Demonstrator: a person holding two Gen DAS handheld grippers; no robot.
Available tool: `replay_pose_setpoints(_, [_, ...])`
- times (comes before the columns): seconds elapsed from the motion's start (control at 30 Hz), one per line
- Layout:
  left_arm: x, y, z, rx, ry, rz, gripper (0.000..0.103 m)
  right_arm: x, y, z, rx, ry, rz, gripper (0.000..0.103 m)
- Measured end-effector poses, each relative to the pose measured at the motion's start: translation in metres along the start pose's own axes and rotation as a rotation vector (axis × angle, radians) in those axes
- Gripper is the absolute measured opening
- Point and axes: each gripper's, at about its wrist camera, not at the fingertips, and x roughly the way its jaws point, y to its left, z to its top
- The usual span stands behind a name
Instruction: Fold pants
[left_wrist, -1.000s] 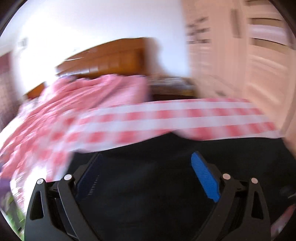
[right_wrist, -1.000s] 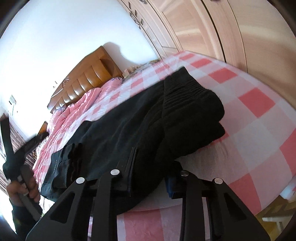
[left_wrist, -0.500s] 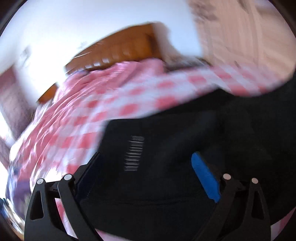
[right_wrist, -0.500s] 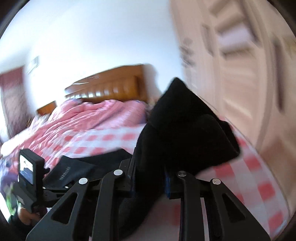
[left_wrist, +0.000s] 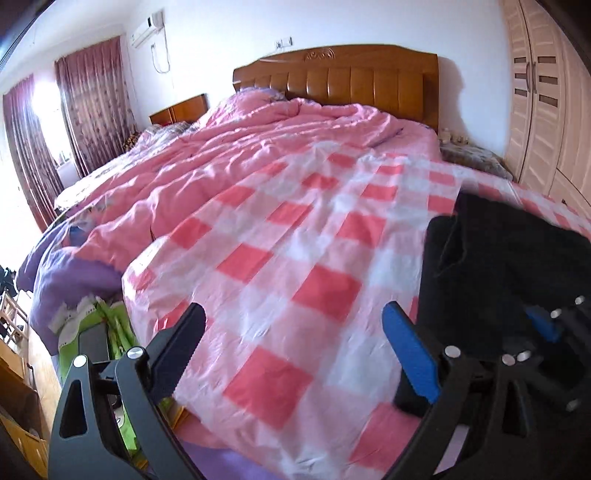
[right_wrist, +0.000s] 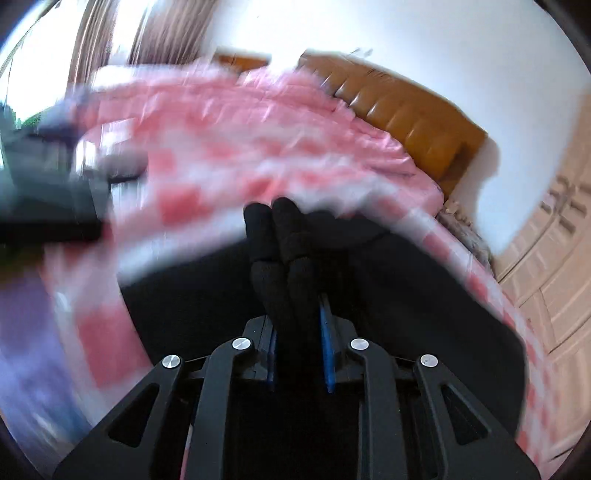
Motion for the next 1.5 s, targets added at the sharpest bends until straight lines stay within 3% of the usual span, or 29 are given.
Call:
replay_pose_setpoints(0.07, [-0.001, 0.007, -0.003, -0.021, 0.015, -0.083, 0.097, -0.006, -0.002, -0.004, -0.018, -0.018, -0.011, 0.021])
replay_pose_setpoints(0.2, [0.001, 0.012, 0.001, -0.139, 0.059, -0.319, 0.096, -0.021, 0.006, -0.013, -0.093, -0.088, -0.088, 0.018])
replay_pose_setpoints(0.27, [0.004, 0.007, 0.010, -0.173, 0.097, -0.476, 0.096, -0.027, 0.014, -0.016, -0.112, -0.123, -0.111, 0.016])
replay_pose_setpoints(0.33, [0.012, -0.004, 0.019, -0.177, 0.154, -0.624, 0.096, -0.034, 0.017, -0.023, -0.125, -0.155, -0.131, 0.016])
replay_pose_setpoints(0.4, [0.019, -0.018, 0.028, -0.162, 0.207, -0.715, 0.096, -0.031, 0.020, -0.024, -0.140, -0.162, -0.138, 0.015])
replay_pose_setpoints(0.6, [0.037, -0.067, 0.047, -0.079, 0.327, -0.762, 0.096, -0.032, 0.018, -0.020, -0.124, -0.142, -0.111, 0.015])
replay_pose_setpoints(0.67, [0.043, -0.085, 0.048, -0.046, 0.380, -0.733, 0.096, -0.040, 0.013, -0.020, -0.117, -0.150, -0.094, 0.032])
replay_pose_setpoints(0.73, [0.051, -0.097, 0.049, -0.021, 0.409, -0.686, 0.095, -0.057, 0.007, -0.023, -0.114, -0.203, -0.117, 0.092])
replay_pose_setpoints(0.77, [0.054, -0.101, 0.048, -0.020, 0.426, -0.678, 0.095, -0.064, 0.004, -0.025, -0.107, -0.232, -0.122, 0.095])
replay_pose_setpoints(0.93, [0.055, -0.093, 0.042, -0.049, 0.425, -0.612, 0.072, -0.090, -0.040, -0.041, 0.018, -0.224, -0.094, 0.095])
replay_pose_setpoints(1.1, [0.052, -0.072, 0.036, -0.166, 0.449, -0.717, 0.061, -0.102, -0.099, -0.070, 0.199, -0.177, -0.113, 0.095])
replay_pose_setpoints(1.17, [0.043, -0.069, 0.032, -0.192, 0.450, -0.757, 0.061, -0.104, -0.114, -0.080, 0.252, -0.163, -0.113, 0.095])
replay_pose_setpoints(1.3, [0.050, -0.082, 0.025, -0.183, 0.486, -0.715, 0.065, -0.100, -0.122, -0.088, 0.312, -0.139, -0.097, 0.095])
replay_pose_setpoints(1.4, [0.055, -0.092, 0.028, -0.214, 0.478, -0.748, 0.067, -0.100, -0.126, -0.094, 0.327, -0.130, -0.083, 0.095])
replay_pose_setpoints(1.47, [0.057, -0.098, 0.033, -0.228, 0.455, -0.720, 0.066, -0.103, -0.122, -0.101, 0.325, -0.131, -0.076, 0.095])
replay_pose_setpoints(1.5, [0.059, -0.101, 0.035, -0.224, 0.446, -0.698, 0.060, -0.104, -0.120, -0.101, 0.326, -0.132, -0.069, 0.095])
